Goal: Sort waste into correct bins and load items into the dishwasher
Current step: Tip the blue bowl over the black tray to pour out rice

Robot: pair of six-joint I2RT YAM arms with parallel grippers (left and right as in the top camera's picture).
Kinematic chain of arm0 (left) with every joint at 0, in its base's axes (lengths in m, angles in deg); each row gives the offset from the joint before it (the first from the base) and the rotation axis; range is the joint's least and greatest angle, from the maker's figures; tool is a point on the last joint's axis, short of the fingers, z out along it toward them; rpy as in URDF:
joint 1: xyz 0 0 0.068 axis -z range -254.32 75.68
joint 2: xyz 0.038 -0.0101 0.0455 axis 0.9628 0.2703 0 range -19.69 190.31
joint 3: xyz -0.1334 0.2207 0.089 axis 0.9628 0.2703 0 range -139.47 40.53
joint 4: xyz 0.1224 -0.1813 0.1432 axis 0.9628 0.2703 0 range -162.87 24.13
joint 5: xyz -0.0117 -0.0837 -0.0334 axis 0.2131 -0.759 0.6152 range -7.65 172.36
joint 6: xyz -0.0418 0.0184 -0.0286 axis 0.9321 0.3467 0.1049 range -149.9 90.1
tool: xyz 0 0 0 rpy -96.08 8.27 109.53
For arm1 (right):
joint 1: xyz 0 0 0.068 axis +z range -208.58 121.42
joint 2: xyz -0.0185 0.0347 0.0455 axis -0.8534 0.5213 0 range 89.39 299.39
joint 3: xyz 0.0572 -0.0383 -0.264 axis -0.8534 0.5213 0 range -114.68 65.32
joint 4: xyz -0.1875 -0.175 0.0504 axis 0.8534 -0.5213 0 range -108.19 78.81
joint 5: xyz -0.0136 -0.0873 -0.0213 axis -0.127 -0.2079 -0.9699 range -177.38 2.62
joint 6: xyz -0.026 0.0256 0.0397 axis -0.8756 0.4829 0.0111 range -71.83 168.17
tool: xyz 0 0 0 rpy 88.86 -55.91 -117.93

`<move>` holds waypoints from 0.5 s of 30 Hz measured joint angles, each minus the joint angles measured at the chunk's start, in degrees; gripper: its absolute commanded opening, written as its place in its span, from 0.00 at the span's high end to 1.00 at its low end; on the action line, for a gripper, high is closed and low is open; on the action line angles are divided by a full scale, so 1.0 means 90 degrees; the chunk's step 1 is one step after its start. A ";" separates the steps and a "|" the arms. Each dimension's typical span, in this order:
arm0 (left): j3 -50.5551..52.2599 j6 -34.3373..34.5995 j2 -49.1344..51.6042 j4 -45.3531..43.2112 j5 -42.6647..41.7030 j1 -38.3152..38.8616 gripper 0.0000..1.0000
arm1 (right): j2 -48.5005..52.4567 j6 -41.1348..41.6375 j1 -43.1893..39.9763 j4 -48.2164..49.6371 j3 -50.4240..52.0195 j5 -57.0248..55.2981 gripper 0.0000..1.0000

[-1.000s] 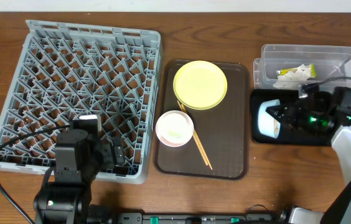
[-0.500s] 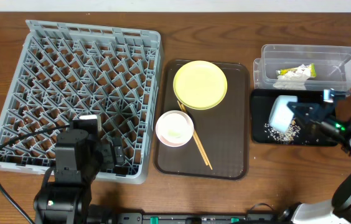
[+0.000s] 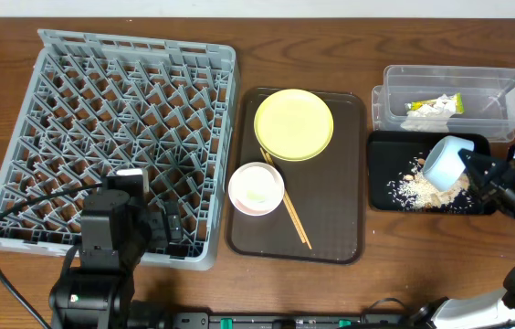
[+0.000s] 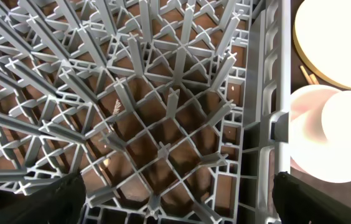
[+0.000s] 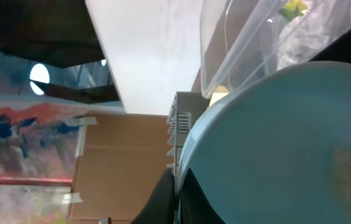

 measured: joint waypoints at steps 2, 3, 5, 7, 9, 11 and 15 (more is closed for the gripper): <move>0.0000 0.0000 0.0000 0.0000 0.0000 0.0000 0.04 | 0.0000 0.0068 0.0061 0.0005 0.0000 0.0015 0.99; 0.0000 0.0000 0.0000 0.0000 0.0000 0.0000 0.04 | 0.0000 0.0090 0.0124 0.0012 0.0000 0.0024 0.99; 0.0000 0.0000 0.0000 0.0000 0.0000 0.0000 0.04 | -0.0007 0.0124 0.0389 0.0022 0.0000 0.0034 0.99; 0.0000 0.0000 0.0000 0.0000 0.0000 0.0000 0.04 | -0.0051 0.0143 0.0714 0.0027 0.0000 0.0036 0.99; 0.0000 0.0000 0.0000 0.0000 0.0000 0.0000 0.04 | -0.0165 0.0163 0.1020 0.0039 0.0000 0.0039 0.99; 0.0000 0.0000 0.0000 0.0000 0.0000 0.0000 0.04 | -0.0389 0.0243 0.1319 0.0085 0.0000 0.0036 0.99; 0.0000 0.0000 0.0000 0.0000 0.0000 0.0000 0.04 | -0.0988 0.0478 0.1673 0.0374 0.0000 0.0051 0.99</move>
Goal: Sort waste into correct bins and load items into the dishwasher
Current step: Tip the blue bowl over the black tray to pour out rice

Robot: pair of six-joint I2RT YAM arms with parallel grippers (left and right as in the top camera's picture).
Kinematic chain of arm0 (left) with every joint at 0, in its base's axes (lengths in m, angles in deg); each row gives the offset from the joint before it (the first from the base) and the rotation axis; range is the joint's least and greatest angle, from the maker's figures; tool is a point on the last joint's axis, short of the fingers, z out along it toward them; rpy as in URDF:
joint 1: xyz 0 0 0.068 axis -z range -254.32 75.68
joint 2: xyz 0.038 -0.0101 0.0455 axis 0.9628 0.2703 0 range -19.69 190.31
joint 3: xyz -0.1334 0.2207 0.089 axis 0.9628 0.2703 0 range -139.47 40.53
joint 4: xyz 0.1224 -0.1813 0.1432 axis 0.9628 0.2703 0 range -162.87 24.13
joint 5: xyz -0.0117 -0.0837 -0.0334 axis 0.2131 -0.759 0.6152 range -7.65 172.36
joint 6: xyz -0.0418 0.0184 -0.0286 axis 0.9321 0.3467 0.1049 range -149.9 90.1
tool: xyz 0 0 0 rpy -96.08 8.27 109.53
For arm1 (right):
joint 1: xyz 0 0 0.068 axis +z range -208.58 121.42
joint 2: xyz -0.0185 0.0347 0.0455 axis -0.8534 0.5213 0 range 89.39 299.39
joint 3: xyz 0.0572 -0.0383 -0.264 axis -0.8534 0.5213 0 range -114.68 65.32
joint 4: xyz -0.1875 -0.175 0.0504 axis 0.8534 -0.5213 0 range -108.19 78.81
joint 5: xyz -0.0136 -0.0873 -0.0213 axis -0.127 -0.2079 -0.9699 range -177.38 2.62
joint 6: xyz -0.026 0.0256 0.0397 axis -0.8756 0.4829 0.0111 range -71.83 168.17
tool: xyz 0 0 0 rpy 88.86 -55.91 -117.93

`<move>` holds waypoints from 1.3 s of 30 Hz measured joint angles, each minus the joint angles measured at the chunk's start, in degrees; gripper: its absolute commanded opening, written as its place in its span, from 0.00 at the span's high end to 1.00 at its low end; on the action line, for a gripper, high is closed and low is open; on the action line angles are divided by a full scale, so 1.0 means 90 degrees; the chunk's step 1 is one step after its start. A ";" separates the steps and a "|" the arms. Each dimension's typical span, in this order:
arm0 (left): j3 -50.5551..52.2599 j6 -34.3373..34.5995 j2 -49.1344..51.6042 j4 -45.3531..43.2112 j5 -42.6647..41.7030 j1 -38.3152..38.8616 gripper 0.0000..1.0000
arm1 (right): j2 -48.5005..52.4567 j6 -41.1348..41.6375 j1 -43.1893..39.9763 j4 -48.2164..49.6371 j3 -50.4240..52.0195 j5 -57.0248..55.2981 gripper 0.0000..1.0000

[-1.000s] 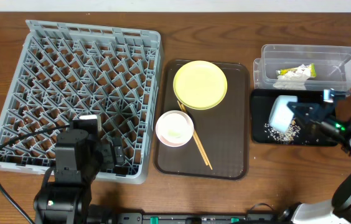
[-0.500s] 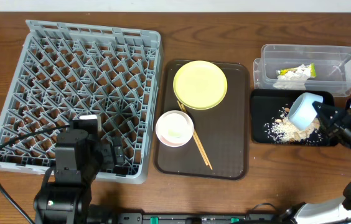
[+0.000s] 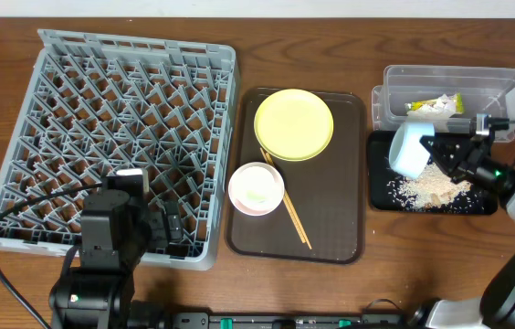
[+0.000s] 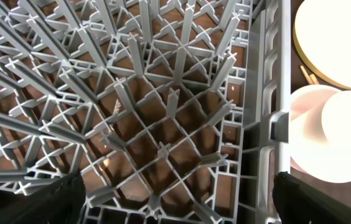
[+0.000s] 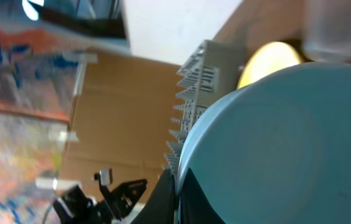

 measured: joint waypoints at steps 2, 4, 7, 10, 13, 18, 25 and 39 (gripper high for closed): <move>0.0000 0.0000 0.0000 0.0000 0.0000 0.0000 0.04 | -0.0313 0.0165 0.0138 0.0192 0.0000 0.0034 0.99; 0.0000 0.0000 0.0000 0.0000 0.0000 0.0000 0.04 | -0.0573 0.0311 0.0245 0.0425 0.0000 0.0056 0.99; 0.0000 0.0000 0.0000 0.0000 0.0000 0.0000 0.04 | -0.0784 0.0457 0.0248 0.0648 -0.0002 0.0087 0.99; 0.0000 0.0000 0.0000 0.0000 0.0000 0.0000 0.04 | -0.0806 0.0520 0.0250 0.0675 -0.0002 0.0075 0.99; 0.0000 0.0000 0.0000 0.0000 0.0000 0.0000 0.04 | -0.0806 0.0517 0.0248 0.0670 -0.0002 0.0029 0.99; 0.0000 0.0000 0.0000 0.0000 0.0000 0.0000 0.04 | -0.0729 0.0787 0.0223 0.0233 -0.0002 -0.0342 0.99; 0.0000 0.0000 0.0000 0.0000 0.0000 0.0000 0.04 | -0.0170 0.1654 -0.0610 0.0114 0.0000 -0.0712 0.99; 0.0000 0.0000 0.0000 0.0000 0.0000 0.0000 0.04 | 0.0066 0.2144 -0.1319 0.0556 0.0000 -0.0160 0.99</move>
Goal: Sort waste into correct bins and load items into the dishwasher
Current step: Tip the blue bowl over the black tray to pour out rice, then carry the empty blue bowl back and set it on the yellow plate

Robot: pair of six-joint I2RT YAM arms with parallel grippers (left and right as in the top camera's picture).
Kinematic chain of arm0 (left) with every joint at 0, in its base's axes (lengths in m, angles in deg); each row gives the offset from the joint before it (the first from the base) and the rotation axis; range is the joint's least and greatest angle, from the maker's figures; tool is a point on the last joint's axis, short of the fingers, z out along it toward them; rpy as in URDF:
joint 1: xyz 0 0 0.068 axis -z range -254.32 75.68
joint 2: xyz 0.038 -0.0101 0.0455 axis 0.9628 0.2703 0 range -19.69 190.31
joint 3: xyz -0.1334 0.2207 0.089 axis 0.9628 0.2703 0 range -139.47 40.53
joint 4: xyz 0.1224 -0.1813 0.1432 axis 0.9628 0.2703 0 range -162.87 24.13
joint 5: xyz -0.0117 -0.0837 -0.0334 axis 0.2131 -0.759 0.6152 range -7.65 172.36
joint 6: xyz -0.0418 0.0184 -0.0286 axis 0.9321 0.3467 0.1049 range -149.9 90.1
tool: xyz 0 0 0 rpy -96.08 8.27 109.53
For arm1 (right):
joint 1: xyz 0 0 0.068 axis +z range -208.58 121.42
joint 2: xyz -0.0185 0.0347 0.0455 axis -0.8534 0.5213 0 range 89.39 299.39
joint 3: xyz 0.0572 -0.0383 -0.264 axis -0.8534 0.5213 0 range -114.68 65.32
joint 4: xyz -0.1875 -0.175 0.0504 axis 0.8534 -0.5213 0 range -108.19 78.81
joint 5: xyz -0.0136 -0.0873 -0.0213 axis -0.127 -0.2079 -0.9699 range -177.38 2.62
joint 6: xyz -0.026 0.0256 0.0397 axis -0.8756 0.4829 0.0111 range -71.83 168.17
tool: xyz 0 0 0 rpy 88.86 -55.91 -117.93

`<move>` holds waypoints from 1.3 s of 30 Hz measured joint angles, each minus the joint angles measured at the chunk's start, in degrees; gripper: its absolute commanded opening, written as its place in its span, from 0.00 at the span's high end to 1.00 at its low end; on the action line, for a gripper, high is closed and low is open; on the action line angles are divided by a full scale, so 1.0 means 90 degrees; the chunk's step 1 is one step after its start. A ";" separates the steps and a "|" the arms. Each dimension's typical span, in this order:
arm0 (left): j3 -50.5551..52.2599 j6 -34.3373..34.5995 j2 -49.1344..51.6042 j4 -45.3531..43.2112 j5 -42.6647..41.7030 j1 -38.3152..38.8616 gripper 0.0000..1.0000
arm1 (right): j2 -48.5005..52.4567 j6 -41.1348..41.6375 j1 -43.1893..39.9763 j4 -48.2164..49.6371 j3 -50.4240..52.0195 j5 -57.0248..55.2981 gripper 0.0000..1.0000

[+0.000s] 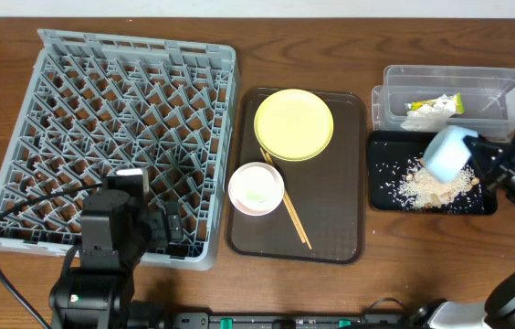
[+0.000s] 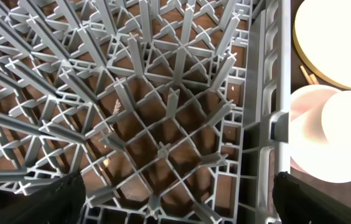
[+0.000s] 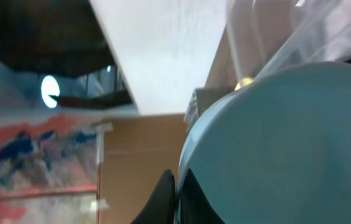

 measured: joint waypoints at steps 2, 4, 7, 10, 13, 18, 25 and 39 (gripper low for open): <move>0.0000 0.0000 0.0000 0.0000 0.0000 0.0000 0.04 | 0.0000 -0.0005 0.0277 0.0044 0.0000 0.0061 0.99; 0.0000 0.0000 0.0000 0.0000 0.0000 0.0000 0.04 | 0.0000 -0.0041 0.0690 0.0260 0.0007 0.0121 0.99; 0.0000 0.0000 0.0000 0.0000 0.0000 0.0000 0.04 | -0.0002 -0.0032 0.1358 0.1146 0.0012 0.0170 0.99; 0.0000 0.0000 0.0000 0.0002 0.0000 0.0000 0.04 | -0.0019 0.0100 0.1972 0.2319 0.0036 0.0189 0.99; -0.0002 0.0000 0.0000 0.0005 0.0000 0.0000 0.04 | -0.0102 0.0607 0.2613 0.4197 0.0046 0.0202 0.99; -0.0007 0.0000 0.0000 -0.0002 0.0000 0.0000 0.04 | -0.0306 0.1717 0.3704 0.6858 -0.0002 0.0073 0.98; -0.0007 0.0000 0.0000 0.0000 0.0000 0.0000 0.04 | -0.0347 0.2314 0.4486 0.6849 -0.0002 -0.0833 0.98; -0.0007 0.0000 0.0000 0.0005 0.0000 0.0000 0.04 | -0.0342 0.0104 0.5214 0.2285 -0.1807 -0.2266 0.98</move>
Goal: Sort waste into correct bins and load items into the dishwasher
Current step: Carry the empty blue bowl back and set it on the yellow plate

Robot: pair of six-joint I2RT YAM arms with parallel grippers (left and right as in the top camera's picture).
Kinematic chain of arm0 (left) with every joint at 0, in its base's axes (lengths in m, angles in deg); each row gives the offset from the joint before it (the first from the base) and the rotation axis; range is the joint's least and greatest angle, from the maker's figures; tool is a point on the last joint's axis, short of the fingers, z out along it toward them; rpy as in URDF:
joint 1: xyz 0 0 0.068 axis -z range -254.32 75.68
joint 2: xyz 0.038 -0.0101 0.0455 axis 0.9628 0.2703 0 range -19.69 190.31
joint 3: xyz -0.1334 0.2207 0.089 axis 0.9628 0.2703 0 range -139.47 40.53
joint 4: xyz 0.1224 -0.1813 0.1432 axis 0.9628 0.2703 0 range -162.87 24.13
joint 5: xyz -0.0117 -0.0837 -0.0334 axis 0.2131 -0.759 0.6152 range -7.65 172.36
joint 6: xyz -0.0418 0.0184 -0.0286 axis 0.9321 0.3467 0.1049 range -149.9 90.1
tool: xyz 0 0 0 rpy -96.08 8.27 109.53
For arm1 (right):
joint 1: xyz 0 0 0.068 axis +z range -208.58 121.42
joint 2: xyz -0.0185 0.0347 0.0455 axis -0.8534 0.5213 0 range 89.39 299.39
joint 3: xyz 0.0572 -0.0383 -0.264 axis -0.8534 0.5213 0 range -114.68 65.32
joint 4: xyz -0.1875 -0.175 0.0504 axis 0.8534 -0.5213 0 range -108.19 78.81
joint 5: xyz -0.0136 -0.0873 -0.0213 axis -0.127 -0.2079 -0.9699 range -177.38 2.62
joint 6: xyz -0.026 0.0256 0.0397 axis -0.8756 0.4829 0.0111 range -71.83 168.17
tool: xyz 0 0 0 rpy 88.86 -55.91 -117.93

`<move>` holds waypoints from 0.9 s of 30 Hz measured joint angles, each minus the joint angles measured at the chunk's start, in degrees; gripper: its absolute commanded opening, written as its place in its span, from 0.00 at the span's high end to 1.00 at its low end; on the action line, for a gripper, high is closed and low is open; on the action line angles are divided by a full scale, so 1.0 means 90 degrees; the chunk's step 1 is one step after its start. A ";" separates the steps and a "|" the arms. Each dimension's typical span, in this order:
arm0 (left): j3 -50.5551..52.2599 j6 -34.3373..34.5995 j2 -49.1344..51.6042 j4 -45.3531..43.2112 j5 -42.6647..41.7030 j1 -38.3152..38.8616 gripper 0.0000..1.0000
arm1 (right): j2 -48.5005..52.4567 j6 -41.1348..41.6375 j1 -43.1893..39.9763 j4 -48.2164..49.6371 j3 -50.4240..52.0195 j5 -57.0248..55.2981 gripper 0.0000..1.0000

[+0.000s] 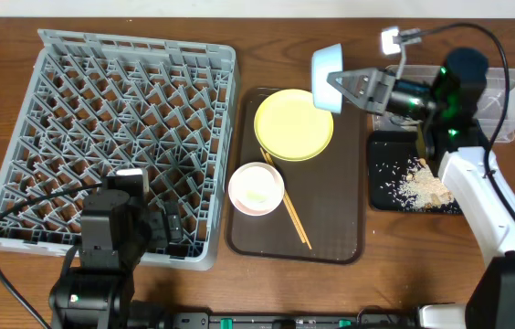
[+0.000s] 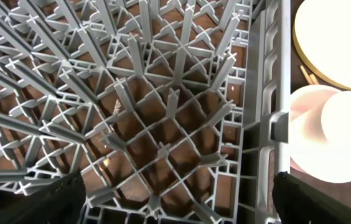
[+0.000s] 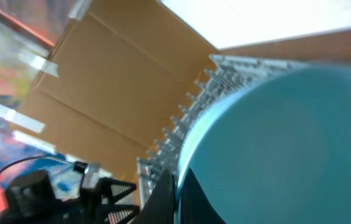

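My right gripper (image 1: pixel 337 85) is shut on the rim of a light blue bowl (image 1: pixel 326 66), held on its side in the air above the far edge of the brown tray (image 1: pixel 340 215); the bowl (image 3: pixel 275 143) fills the right wrist view. The grey dish rack (image 1: pixel 120 137) lies at the left. On the tray are a yellow plate (image 1: pixel 294 123), a pink bowl (image 1: pixel 257 188) and chopsticks (image 1: pixel 292 217). My left gripper (image 2: pixel 177 196) stands open over the rack's near right corner, holding nothing.
A black bin (image 1: pixel 422 178) with spilled crumbs sits at the right, and behind it a clear plastic bin (image 1: pixel 504 91) holding a wrapper. The right arm (image 1: pixel 477 201) stretches across above both bins.
My right gripper has carried the blue bowl from above the black bin leftward to above the far edge of the brown tray. The left arm has not moved.
The right gripper held the blue bowl tipped over the black bin, which held crumbs. It shifted left, then right, above that bin. Now the bowl hangs over the tray's far edge. My left gripper stayed open at the rack throughout.
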 measured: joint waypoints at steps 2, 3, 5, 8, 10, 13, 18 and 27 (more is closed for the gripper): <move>0.0000 0.0000 0.0000 -0.0005 0.0000 0.0000 0.04 | 0.0000 -0.0566 0.0168 -0.0877 -0.0296 -0.0294 0.99; 0.0000 0.0000 0.0000 -0.0005 0.0000 0.0000 0.04 | 0.0000 -0.0923 0.0277 -0.1367 -0.0425 -0.0520 0.99; 0.0000 0.0000 -0.0002 -0.0005 0.0000 0.0000 0.04 | 0.0000 -0.1579 0.0493 -0.2130 -0.0571 -0.1018 0.99; 0.0000 0.0000 0.0000 -0.0005 0.0000 0.0000 0.04 | 0.0002 -0.2545 0.0911 -0.3043 -0.0612 -0.2052 0.99; 0.0000 0.0000 0.0000 -0.0005 0.0000 0.0000 0.04 | 0.0007 -0.3150 0.1236 -0.3410 -0.0612 -0.2820 0.99; 0.0000 0.0000 0.0000 -0.0007 0.0000 0.0000 0.04 | 0.0036 -0.4090 0.1855 -0.3711 -0.0612 -0.4165 0.99; 0.0000 0.0000 0.0000 -0.0005 0.0000 0.0000 0.04 | 0.0340 -0.5217 0.2662 -0.3694 -0.0617 -0.5486 0.99; 0.0000 0.0000 0.0000 -0.0005 0.0000 0.0000 0.04 | 0.1627 -0.5892 0.3002 -0.3473 -0.0617 -0.6479 0.99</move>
